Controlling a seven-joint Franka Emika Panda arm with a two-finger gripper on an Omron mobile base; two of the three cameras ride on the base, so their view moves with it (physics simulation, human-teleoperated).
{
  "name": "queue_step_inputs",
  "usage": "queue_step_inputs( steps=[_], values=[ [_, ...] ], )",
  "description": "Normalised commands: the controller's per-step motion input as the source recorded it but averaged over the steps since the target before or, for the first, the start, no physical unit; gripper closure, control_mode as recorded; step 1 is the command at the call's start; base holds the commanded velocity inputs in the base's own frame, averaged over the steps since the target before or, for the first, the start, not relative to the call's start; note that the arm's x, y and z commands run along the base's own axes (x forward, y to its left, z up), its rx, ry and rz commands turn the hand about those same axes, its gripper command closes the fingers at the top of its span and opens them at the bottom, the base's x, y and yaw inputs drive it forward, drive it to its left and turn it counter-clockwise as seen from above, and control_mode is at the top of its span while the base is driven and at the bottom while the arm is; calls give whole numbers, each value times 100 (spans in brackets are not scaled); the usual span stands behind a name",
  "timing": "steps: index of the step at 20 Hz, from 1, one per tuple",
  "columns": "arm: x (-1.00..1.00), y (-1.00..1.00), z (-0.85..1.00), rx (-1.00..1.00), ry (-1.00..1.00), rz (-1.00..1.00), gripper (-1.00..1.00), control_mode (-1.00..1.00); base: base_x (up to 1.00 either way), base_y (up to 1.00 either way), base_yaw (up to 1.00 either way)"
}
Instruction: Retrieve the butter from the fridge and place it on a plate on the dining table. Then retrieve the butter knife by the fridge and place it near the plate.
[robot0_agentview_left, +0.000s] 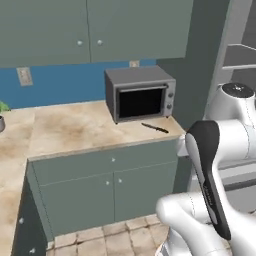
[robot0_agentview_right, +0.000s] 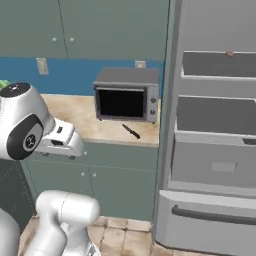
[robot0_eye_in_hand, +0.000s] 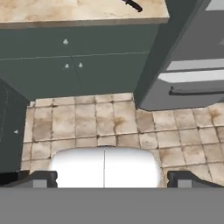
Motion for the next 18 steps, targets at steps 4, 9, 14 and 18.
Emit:
queue_step_inputs(
  steps=[4,9,14,18],
  values=[
    [0,0,0,0,0,0,-100,100,61,86,-31],
    [0,0,0,0,0,0,-100,100,38,19,-16],
    [0,0,0,0,0,0,-100,100,49,-9,-28],
    [0,0,0,0,0,0,-100,100,62,-5,-25]
  ],
)
